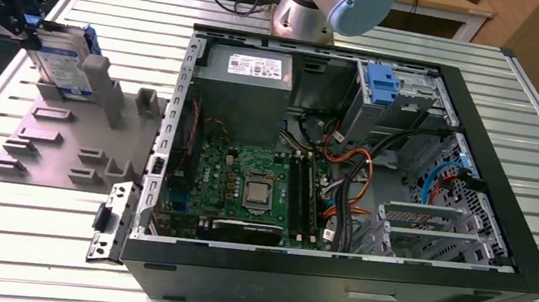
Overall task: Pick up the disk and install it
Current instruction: 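Pick up the disk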
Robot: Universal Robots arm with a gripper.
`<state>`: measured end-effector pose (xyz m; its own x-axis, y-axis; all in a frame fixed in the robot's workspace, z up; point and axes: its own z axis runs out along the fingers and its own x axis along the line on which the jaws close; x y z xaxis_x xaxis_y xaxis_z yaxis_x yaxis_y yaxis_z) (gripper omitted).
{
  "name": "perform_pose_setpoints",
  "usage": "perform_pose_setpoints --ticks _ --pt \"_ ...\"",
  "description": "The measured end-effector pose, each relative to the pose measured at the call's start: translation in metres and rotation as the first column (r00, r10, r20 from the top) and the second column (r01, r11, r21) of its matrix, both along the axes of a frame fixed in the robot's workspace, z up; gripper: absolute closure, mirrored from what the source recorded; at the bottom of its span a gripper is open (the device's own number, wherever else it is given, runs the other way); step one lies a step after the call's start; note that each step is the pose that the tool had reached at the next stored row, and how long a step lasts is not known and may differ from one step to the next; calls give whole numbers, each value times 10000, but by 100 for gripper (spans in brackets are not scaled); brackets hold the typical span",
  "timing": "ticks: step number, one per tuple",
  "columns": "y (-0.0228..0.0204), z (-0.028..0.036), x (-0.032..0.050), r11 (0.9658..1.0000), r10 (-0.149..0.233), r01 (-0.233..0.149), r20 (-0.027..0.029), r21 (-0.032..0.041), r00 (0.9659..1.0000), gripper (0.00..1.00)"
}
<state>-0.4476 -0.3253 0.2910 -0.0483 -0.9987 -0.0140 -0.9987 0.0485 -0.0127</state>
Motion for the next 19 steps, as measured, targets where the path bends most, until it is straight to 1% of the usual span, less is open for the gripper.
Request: perform_pose_setpoints --ticks 6,14,16,17,19 --pt "0 34 0 10000 0 0 0 0 10000 63" --pt "0 44 0 10000 0 0 -3 -2 10000 63" --pt "0 45 0 10000 0 0 0 -1 10000 62" --pt "0 45 0 10000 0 0 -1 0 10000 56" --pt "0 38 0 10000 0 0 0 0 10000 56"
